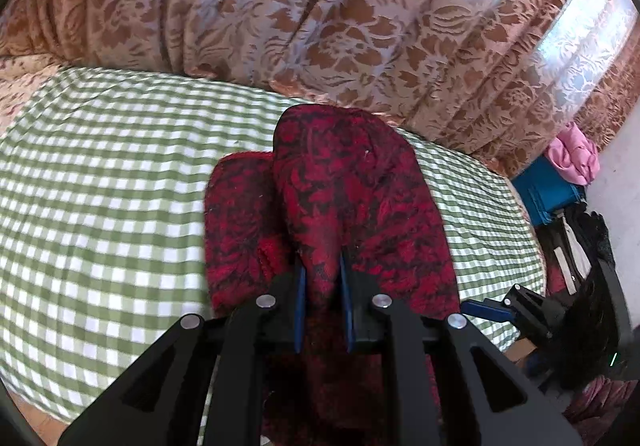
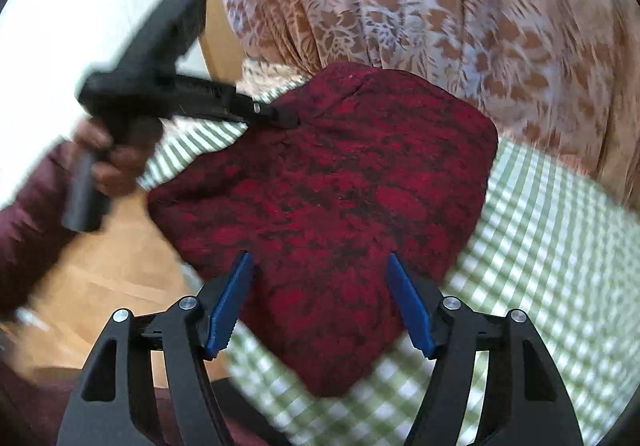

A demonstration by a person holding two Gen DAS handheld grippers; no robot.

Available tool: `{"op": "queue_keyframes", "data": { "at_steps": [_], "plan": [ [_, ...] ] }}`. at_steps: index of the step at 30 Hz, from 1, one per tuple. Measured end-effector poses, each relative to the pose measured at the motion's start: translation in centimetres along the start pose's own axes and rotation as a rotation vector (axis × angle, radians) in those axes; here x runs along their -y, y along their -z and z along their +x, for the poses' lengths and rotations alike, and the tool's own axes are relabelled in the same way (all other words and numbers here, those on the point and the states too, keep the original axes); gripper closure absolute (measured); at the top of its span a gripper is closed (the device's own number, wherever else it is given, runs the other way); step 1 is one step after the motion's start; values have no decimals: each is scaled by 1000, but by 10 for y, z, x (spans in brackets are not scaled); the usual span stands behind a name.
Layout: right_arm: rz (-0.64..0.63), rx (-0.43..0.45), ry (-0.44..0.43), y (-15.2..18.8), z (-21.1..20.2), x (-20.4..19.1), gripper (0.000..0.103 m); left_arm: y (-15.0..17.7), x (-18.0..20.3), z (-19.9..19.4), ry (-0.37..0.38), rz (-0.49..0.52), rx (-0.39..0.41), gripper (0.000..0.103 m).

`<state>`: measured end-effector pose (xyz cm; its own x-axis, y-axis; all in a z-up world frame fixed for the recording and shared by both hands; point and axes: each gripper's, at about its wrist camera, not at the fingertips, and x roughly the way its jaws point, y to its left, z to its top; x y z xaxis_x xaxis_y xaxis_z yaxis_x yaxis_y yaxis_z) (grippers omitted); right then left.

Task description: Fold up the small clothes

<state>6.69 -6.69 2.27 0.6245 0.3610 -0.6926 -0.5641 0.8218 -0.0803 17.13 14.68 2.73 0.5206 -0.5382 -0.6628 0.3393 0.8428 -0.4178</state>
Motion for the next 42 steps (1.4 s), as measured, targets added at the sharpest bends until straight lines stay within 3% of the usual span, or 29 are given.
{"op": "queue_keyframes", "data": {
  "at_steps": [6, 10, 13, 18, 20, 25, 30, 39, 42],
  "plan": [
    [-208, -20, 203, 9, 58, -49, 35, 27, -38, 28, -149, -117, -28, 88],
    [-316, 27, 318, 23, 73, -63, 35, 41, -40, 34, -196, -155, 35, 87],
    [-249, 18, 239, 19, 61, -49, 34, 44, -18, 27, -272, -85, 91, 87],
    [15, -31, -82, -1, 29, 7, 34, 45, 1, 24, -329, -13, 130, 87],
    [152, -14, -169, -9, 16, 32, 34, 43, 2, 23, -335, -7, 140, 87],
    [289, 39, -92, -39, 15, 64, 34, 46, 2, 23, -335, -7, 152, 87],
    [359, 39, 32, -69, 53, 83, 34, 48, 6, 25, -348, 0, 168, 87],
    [344, -13, 121, -81, 105, 86, 34, 52, 4, 26, -360, -3, 192, 87],
    [335, -34, 136, -80, 117, 82, 29, 54, 2, 27, -363, -5, 196, 87]
  ]
}}
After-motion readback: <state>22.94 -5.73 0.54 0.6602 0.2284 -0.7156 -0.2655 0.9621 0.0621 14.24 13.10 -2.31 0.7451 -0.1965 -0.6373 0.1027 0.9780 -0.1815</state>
